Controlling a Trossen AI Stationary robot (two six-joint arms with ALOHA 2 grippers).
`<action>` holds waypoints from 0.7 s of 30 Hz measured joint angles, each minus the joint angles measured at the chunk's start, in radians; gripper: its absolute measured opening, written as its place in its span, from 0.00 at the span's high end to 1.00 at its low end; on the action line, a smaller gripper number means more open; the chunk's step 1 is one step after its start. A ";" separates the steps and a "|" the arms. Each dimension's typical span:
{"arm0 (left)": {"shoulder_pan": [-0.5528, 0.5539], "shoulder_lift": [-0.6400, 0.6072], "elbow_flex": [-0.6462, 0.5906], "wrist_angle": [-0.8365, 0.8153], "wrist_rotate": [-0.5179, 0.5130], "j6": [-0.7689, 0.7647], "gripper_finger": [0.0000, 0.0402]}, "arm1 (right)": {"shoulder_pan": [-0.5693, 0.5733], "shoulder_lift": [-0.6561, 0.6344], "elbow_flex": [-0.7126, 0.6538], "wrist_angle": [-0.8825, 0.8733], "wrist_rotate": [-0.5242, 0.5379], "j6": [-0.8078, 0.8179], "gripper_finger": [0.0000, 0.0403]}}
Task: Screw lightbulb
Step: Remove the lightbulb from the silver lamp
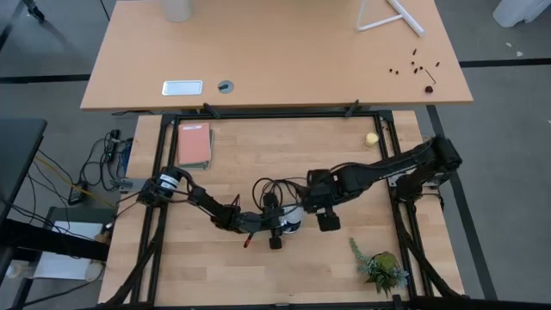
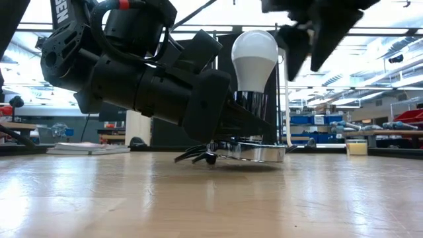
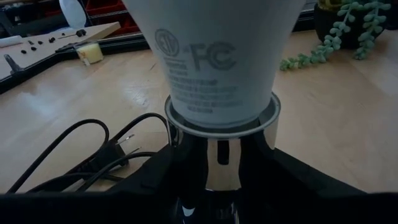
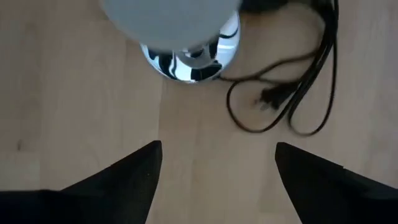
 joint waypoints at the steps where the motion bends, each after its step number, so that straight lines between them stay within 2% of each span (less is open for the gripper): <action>1: 0.000 0.000 0.000 0.002 0.000 0.000 0.54 | 0.009 -0.017 -0.034 0.024 0.004 0.041 0.21; 5: 0.000 0.000 0.000 0.007 -0.001 -0.011 0.54 | 0.059 -0.108 -0.248 0.239 0.055 0.161 0.23; 8: 0.000 0.000 0.000 0.008 -0.005 -0.024 0.54 | 0.093 -0.182 -0.431 0.546 0.074 0.208 0.24; 14: 0.000 -0.001 -0.005 0.006 -0.073 -0.080 0.54 | 0.129 -0.245 -0.706 1.170 0.229 0.219 0.27; 21: -0.002 -0.001 -0.006 -0.008 -0.218 -0.170 0.54 | 0.106 -0.159 -0.758 1.371 0.311 0.222 0.27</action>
